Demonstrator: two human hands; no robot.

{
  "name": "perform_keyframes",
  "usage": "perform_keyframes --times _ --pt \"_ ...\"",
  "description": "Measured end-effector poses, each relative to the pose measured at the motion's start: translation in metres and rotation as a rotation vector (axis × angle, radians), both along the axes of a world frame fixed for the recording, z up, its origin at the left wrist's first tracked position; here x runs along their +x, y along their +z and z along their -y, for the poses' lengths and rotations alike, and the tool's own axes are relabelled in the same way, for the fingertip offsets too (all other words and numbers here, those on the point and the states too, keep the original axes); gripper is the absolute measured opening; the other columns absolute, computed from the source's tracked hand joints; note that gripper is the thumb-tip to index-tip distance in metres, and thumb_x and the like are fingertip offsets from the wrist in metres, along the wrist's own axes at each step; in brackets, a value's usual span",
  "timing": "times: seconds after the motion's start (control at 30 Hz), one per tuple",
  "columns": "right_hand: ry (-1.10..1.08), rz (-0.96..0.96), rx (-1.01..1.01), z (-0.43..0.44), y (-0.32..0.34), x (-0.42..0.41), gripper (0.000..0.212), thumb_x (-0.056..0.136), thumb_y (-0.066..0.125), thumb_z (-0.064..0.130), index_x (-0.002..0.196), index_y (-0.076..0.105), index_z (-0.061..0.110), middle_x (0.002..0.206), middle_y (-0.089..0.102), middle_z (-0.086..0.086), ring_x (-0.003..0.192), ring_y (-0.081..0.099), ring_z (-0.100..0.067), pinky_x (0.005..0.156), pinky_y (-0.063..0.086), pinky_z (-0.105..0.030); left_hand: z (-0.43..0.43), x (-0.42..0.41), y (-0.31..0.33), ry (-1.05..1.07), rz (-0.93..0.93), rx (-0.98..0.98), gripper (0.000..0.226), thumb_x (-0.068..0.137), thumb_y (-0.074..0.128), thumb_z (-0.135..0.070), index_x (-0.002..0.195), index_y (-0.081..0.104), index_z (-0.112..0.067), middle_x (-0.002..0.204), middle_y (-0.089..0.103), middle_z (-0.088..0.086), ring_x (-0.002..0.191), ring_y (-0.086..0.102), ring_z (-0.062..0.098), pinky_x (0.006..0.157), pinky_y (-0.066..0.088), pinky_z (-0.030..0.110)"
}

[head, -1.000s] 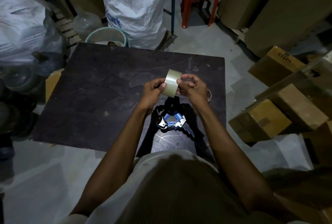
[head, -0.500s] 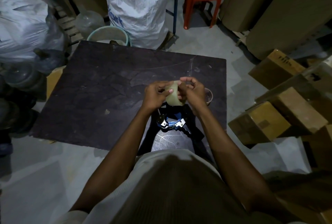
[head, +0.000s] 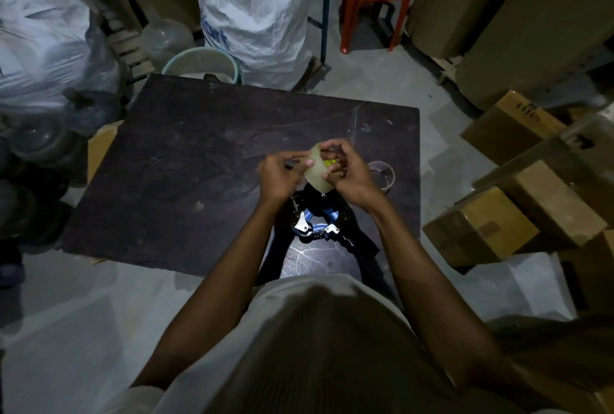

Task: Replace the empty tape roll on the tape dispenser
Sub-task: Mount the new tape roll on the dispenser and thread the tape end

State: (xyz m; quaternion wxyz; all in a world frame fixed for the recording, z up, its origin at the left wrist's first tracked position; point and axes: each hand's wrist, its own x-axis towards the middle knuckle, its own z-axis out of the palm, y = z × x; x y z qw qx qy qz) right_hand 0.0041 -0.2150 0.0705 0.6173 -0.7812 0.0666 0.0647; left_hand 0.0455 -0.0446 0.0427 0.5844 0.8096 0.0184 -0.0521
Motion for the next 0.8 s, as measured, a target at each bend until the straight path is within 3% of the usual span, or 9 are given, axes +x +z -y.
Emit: perform_keyframes --times 0.1,0.23,0.37,0.47,0.57,0.67,0.73,0.8 --pt "0.071 -0.017 -0.061 0.009 -0.003 0.001 0.062 0.082 0.062 -0.015 0.114 0.055 0.038 0.117 0.064 -0.009 0.086 0.055 -0.013 0.079 0.054 -0.033 -0.003 -0.002 -0.007 -0.05 0.148 0.194 0.018 0.077 0.084 -0.029 0.094 0.083 -0.022 0.091 0.078 0.002 0.077 0.071 0.01 0.076 0.057 0.024" --pt "0.088 -0.04 -0.065 0.014 -0.007 -0.002 0.061 0.08 0.059 -0.018 0.114 0.057 0.033 0.115 0.064 -0.018 0.088 0.057 -0.016 0.074 0.05 -0.035 -0.003 -0.009 -0.011 -0.152 0.337 0.345 0.014 0.083 0.079 -0.024 0.093 0.082 -0.014 0.089 0.075 0.003 0.08 0.07 0.017 0.074 0.055 0.027" --pt "0.079 -0.052 -0.051 0.016 -0.009 -0.003 0.059 0.079 0.06 -0.018 0.113 0.059 0.031 0.109 0.067 -0.018 0.086 0.058 -0.017 0.074 0.048 -0.035 0.004 -0.012 -0.01 -0.135 0.387 0.429 0.013 0.083 0.075 -0.023 0.087 0.079 -0.011 0.086 0.074 0.006 0.078 0.07 0.022 0.072 0.053 0.028" --pt "0.059 -0.042 -0.06 0.015 -0.008 -0.004 0.057 0.081 0.058 -0.018 0.11 0.061 0.031 0.104 0.067 -0.009 0.086 0.058 -0.014 0.076 0.051 -0.032 0.004 -0.01 -0.009 -0.122 0.28 0.368 0.011 0.085 0.076 -0.022 0.089 0.078 -0.012 0.088 0.076 0.004 0.077 0.068 0.012 0.073 0.052 0.022" --pt "0.063 -0.023 -0.143 0.014 -0.009 -0.004 0.06 0.081 0.055 -0.018 0.103 0.061 0.038 0.109 0.068 -0.01 0.1 0.067 -0.015 0.085 0.058 -0.037 0.004 -0.008 -0.015 -0.126 0.1 0.299 0.003 0.083 0.078 -0.018 0.086 0.078 -0.017 0.084 0.077 0.001 0.073 0.069 0.009 0.075 0.058 0.022" --pt "0.073 0.008 -0.172 0.007 -0.004 -0.007 0.044 0.077 0.058 -0.008 0.103 0.062 0.027 0.111 0.07 -0.008 0.104 0.068 -0.014 0.086 0.057 -0.033 0.004 -0.009 -0.018 -0.067 -0.053 0.219 0.014 0.081 0.078 -0.015 0.077 0.073 -0.027 0.073 0.075 -0.001 0.069 0.073 0.021 0.07 0.063 0.04" --pt "0.088 0.061 -0.171 0.002 0.0 -0.009 0.036 0.069 0.06 0.007 0.102 0.062 0.021 0.111 0.071 -0.007 0.1 0.067 -0.011 0.081 0.055 -0.025 0.002 -0.008 -0.02 -0.053 -0.078 0.201 0.012 0.079 0.077 -0.012 0.078 0.073 -0.023 0.071 0.073 -0.001 0.069 0.074 0.023 0.067 0.064 0.044" --pt "0.096 0.084 -0.186 0.0 -0.001 -0.009 0.033 0.07 0.062 0.009 0.102 0.063 0.018 0.11 0.071 -0.003 0.1 0.067 -0.005 0.084 0.055 -0.023 0.0 -0.005 -0.021 -0.045 -0.113 0.168 0.007 0.078 0.076 -0.01 0.081 0.075 -0.017 0.072 0.073 0.004 0.069 0.073 0.025 0.068 0.064 0.045"
